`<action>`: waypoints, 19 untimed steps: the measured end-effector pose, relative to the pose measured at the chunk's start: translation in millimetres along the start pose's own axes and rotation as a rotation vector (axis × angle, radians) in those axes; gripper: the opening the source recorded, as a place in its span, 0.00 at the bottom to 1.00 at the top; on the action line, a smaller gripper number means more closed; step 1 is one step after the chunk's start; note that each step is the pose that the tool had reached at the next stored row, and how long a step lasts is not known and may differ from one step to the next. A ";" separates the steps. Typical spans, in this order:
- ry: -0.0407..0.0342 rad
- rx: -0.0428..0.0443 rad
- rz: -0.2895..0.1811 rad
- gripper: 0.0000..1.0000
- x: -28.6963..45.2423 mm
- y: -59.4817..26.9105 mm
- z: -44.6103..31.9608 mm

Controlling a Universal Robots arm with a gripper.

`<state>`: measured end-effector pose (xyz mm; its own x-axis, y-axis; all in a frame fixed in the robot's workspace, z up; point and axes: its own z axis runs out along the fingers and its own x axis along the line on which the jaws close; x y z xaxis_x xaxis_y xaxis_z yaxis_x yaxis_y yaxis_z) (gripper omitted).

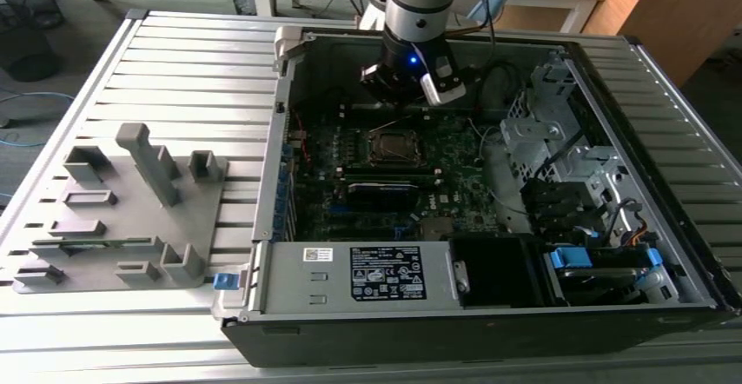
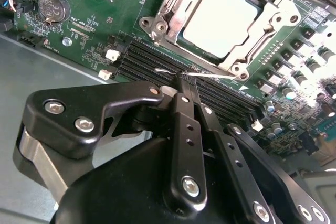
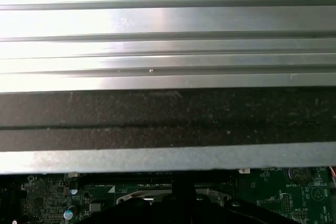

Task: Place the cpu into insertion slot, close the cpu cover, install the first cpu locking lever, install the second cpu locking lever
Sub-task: 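Install the first cpu locking lever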

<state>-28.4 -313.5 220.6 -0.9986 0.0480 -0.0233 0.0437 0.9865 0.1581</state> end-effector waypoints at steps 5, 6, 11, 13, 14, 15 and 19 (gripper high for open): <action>-0.0001 -0.0002 0.000 0.11 0.1 -0.1 1.8; 0.0000 0.0000 0.000 0.11 0.1 -0.3 2.7; -0.0001 0.0001 0.000 0.11 0.2 -1.1 7.9; 0.0000 0.0002 0.000 0.11 0.1 -1.3 9.1; 0.0000 0.0002 0.000 0.11 -0.1 -1.4 9.7; 0.0000 0.0002 0.000 0.11 -0.3 -1.5 10.2; -0.0001 0.0001 0.000 0.11 -1.6 -1.7 12.4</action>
<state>-26.5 -313.3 208.2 -0.9986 0.0481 -0.0234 0.0438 0.9865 0.1579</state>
